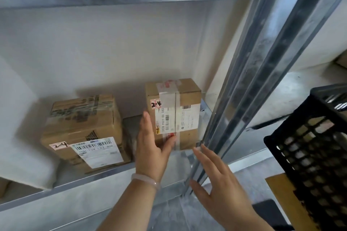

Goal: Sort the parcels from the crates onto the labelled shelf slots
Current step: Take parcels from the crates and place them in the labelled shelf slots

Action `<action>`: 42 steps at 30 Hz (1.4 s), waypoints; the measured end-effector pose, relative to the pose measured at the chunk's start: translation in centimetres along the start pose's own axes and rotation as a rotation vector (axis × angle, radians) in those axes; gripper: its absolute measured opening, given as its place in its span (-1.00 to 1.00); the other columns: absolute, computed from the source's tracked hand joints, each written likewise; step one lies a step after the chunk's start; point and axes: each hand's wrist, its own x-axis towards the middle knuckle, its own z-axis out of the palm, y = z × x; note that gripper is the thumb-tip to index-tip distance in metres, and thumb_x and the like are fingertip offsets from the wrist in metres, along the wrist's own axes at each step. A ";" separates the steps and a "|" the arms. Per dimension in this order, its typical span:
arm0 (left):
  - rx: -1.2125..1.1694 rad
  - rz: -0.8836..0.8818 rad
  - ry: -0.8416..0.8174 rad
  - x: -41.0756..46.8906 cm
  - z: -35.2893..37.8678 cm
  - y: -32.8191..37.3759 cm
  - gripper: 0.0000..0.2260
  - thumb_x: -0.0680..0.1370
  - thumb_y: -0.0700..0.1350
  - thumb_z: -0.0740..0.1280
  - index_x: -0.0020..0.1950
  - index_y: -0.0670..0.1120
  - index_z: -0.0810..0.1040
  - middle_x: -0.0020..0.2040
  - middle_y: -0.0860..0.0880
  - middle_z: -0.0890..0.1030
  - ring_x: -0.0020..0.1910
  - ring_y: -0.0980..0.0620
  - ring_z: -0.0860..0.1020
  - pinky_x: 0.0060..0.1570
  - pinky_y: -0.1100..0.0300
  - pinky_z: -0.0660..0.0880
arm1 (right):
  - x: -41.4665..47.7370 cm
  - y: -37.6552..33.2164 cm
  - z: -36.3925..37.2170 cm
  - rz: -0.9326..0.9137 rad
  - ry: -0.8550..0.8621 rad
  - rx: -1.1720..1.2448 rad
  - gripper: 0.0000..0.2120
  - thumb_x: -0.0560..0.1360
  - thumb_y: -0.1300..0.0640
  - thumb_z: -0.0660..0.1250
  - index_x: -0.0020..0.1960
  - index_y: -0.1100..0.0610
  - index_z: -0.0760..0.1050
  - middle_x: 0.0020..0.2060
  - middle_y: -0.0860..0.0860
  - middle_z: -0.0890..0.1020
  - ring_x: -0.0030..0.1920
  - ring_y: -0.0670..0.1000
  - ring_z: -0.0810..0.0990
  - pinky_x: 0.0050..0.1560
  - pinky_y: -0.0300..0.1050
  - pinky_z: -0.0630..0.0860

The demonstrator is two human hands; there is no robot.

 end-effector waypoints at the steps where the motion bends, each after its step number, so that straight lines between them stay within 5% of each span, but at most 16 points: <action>1: -0.030 -0.027 0.020 -0.2 0.2 0.0 -0.09 0.43 0.20 0.39 0.48 0.45 -0.26 0.52 0.14 0.24 0.49 0.18 0.22 0.39 0.13 0.31 | 0.0 0.1 0.2 0.003 -0.005 -0.006 -0.31 0.44 -0.40 0.05 0.51 -0.33 -0.09 0.47 -0.40 -0.04 0.37 -0.28 0.14 0.20 -0.25 0.31; 4: -0.098 -0.073 0.051 -0.5 0.7 -0.3 0.01 0.38 0.18 0.47 0.50 0.41 -0.28 0.47 0.43 0.13 0.48 0.38 0.13 0.37 0.30 0.21 | 0.3 0.3 0.4 0.022 -0.006 -0.027 -0.32 0.44 -0.42 -0.01 0.51 -0.32 -0.08 0.46 -0.39 -0.04 0.34 -0.29 0.14 0.17 -0.29 0.28; 8: -0.175 -0.118 -0.009 -0.6 0.9 -1.1 0.04 0.39 -0.01 0.58 0.59 0.23 -0.11 0.47 0.10 0.36 0.46 0.16 0.34 0.34 -0.09 0.45 | 0.6 0.4 0.4 0.041 -0.002 0.002 -0.32 0.42 -0.46 -0.08 0.50 -0.35 -0.09 0.46 -0.38 0.03 0.36 -0.27 0.16 0.19 -0.23 0.33; 14: -0.161 -0.155 -0.012 0.4 1.0 -1.8 -0.07 0.40 -0.04 0.58 0.60 0.02 0.06 0.47 -0.03 0.37 0.46 0.01 0.37 0.27 -0.15 0.50 | 0.8 0.1 0.6 0.032 -0.025 0.022 -0.31 0.43 -0.42 0.03 0.48 -0.38 -0.15 0.46 -0.41 -0.06 0.38 -0.30 0.08 0.27 -0.23 0.21; 26: -0.057 -0.181 0.022 -1.3 0.0 0.0 -0.01 0.43 0.06 0.52 0.49 0.44 -0.22 0.55 0.09 0.24 0.53 0.09 0.20 0.44 -0.11 0.33 | -0.3 -0.8 -0.8 0.008 -0.037 0.058 -0.31 0.44 -0.40 0.02 0.49 -0.35 -0.15 0.51 -0.29 0.07 0.48 -0.13 0.17 0.38 -0.11 0.33; 30: 0.137 -0.124 -0.025 -6.4 -2.7 0.8 -0.19 0.45 0.32 0.31 0.46 0.44 -0.23 0.55 0.26 0.03 0.51 0.25 0.02 0.45 0.19 0.14 | -1.8 -2.4 -1.6 0.004 -0.069 0.035 -0.32 0.48 -0.32 0.14 0.50 -0.33 -0.10 0.48 -0.29 0.15 0.45 -0.15 0.19 0.38 -0.20 0.17; 33: 0.256 -0.054 -0.065 -10.3 -6.4 1.4 -0.34 0.54 0.34 0.21 0.53 0.29 -0.03 0.55 0.19 0.12 0.50 0.28 0.08 0.41 0.31 0.10 | -3.0 -4.4 -2.2 -0.070 -0.158 0.011 -0.34 0.48 -0.33 0.08 0.50 -0.31 -0.10 0.45 -0.35 0.07 0.48 -0.13 0.12 0.39 -0.23 0.02; 36: 0.400 0.011 -0.006 -12.1 -11.8 2.4 -0.37 0.55 0.29 0.23 0.55 0.05 0.23 0.52 0.00 0.34 0.48 0.04 0.29 0.40 0.10 0.27 | -3.4 -7.3 -2.5 -0.182 -0.223 -0.028 -0.34 0.49 -0.35 0.05 0.49 -0.32 -0.18 0.50 -0.31 0.00 0.52 -0.10 0.02 0.39 -0.21 -0.21; 42: 0.637 0.042 0.233 -14.7 -24.7 5.0 -0.43 0.49 0.19 0.35 0.45 -0.01 0.40 0.42 -0.12 0.47 0.33 -0.19 0.48 0.26 -0.15 0.46 | -3.5 -18.0 -1.9 -0.423 -0.264 -0.049 -0.30 0.51 -0.37 0.08 0.49 -0.29 -0.23 0.54 -0.23 -0.05 0.53 -0.11 -0.10 0.25 -0.27 -0.45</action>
